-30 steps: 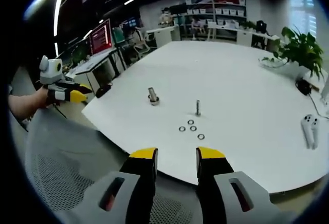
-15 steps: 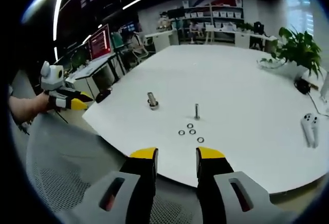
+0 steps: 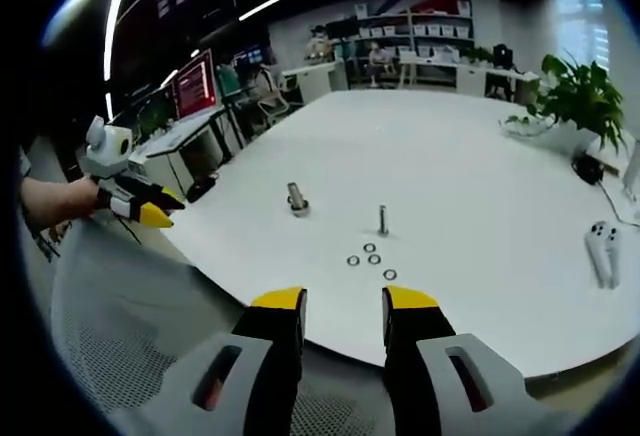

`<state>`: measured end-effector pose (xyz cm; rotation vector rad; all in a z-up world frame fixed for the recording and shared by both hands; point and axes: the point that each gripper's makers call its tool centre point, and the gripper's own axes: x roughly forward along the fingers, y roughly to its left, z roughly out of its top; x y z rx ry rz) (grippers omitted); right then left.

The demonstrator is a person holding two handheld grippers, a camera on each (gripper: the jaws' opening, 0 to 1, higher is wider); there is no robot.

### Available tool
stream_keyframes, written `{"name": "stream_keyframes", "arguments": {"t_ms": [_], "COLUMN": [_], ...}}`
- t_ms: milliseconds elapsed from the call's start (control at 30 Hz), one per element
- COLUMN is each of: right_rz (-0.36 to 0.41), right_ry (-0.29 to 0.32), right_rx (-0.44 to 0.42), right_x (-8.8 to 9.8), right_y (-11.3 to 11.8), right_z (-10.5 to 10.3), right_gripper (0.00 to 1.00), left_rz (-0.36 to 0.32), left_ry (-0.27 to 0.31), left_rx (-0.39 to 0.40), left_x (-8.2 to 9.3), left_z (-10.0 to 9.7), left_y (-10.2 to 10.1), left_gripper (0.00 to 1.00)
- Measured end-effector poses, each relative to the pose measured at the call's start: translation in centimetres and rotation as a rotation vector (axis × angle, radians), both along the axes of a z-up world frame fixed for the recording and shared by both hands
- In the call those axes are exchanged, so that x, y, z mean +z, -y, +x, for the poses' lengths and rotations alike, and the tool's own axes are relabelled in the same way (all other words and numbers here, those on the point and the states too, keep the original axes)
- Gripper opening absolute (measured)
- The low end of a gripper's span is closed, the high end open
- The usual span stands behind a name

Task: Place the washer onto the threaded stud by aligning its center hole with the stud, sliding it down to the base, and recovering from edge contact or off-axis alignment until the washer reaches the visible bottom stop.

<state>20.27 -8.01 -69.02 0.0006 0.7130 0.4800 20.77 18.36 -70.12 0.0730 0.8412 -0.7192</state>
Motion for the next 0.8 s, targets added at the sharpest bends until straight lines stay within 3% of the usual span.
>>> {"name": "stream_keyframes", "arguments": {"t_ms": [133,433,800], "right_rz": [0.007,0.012,0.019], "right_ry": [0.015,0.017,0.019], "right_rx": [-0.01,-0.016,-0.033], "right_x": [0.3,0.3,0.2], "right_y": [0.1,0.3,0.5], "right_z": [0.2,0.3,0.4], "right_gripper": [0.33,0.33,0.32], "left_rz": [-0.007,0.204,0.341], "left_ry": [-0.01,0.007,-0.013], "left_rx": [0.006,-0.125,-0.265], "left_x": [-0.3,-3.9,-6.8], "left_z": [2.3,7.6,11.2], "left_y": [-0.1,-0.9,0.2], "left_gripper": [0.36,0.34,0.35]}}
